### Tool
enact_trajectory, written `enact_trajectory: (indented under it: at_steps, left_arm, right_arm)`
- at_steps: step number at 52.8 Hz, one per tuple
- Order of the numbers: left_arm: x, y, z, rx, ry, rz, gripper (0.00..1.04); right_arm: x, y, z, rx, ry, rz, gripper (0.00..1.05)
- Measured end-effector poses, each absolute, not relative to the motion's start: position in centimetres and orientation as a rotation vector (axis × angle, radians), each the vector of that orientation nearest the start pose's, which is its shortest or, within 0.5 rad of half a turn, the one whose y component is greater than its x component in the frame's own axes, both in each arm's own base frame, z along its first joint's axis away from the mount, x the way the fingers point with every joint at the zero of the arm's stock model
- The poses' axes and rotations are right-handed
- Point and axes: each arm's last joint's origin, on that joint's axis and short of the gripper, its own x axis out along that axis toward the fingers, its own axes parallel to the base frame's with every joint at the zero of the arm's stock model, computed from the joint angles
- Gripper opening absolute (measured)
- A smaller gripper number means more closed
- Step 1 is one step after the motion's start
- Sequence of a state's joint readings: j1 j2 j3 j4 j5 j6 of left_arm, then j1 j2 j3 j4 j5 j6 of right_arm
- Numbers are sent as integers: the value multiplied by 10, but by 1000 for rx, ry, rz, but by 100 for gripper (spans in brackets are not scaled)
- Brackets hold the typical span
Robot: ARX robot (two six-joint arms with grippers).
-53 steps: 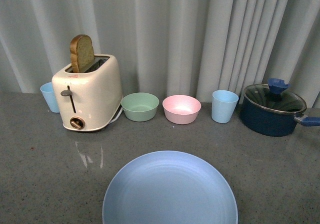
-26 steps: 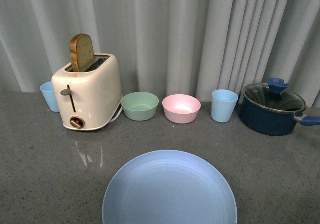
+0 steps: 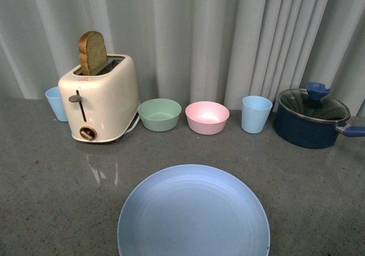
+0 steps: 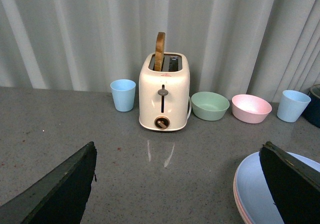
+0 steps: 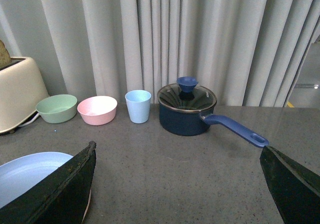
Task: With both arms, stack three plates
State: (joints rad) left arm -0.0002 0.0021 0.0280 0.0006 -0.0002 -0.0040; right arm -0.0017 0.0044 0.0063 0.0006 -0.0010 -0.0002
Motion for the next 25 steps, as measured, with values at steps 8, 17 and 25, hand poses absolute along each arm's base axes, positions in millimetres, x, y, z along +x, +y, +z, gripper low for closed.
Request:
enact_trajectory:
  at_steps: [8, 17, 25]
  left_arm:
    - [96, 0, 173, -4, -27, 0, 98]
    - [96, 0, 173, -4, -27, 0, 98]
    - [96, 0, 173, -4, -27, 0, 98]
  right_arm:
    - [98, 0, 165, 0, -2, -1, 97]
    - [98, 0, 165, 0, -2, -1, 97]
    - [98, 0, 165, 0, -2, -1, 97]
